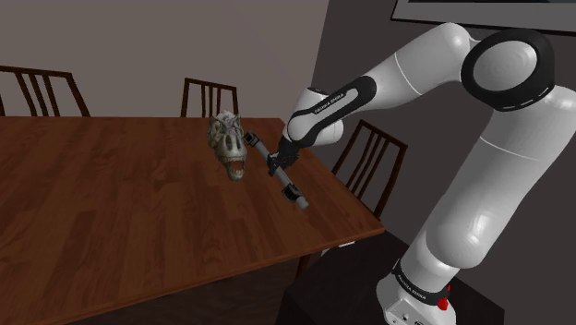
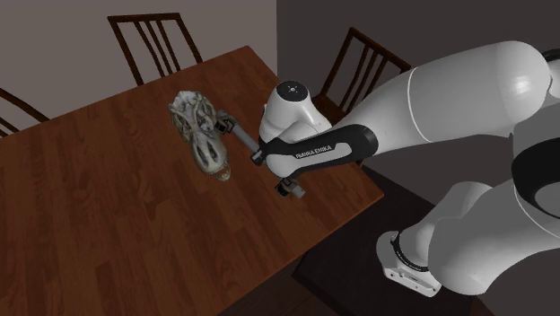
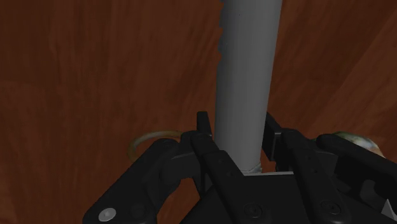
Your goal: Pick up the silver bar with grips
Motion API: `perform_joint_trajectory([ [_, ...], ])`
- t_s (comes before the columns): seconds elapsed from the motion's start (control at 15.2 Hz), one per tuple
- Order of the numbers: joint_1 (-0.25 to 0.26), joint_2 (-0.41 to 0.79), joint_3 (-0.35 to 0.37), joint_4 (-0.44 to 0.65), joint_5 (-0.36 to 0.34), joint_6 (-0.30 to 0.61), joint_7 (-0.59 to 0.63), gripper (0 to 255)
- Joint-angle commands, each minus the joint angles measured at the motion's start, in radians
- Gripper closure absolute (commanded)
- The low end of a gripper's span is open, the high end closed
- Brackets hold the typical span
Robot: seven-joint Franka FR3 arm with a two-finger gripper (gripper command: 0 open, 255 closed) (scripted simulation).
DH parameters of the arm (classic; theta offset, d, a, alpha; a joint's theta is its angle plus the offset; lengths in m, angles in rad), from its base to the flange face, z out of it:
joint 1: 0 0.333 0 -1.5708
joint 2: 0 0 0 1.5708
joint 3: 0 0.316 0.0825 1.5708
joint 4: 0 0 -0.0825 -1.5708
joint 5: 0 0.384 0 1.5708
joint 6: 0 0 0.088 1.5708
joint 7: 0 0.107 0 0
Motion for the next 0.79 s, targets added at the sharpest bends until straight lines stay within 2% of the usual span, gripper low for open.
perform_joint_trajectory([
  [0.0,0.001,0.003,0.001,-0.001,0.001,0.003,-0.002,255],
  [0.73,-0.005,-0.104,-0.003,0.045,-0.037,-0.149,0.036,255],
])
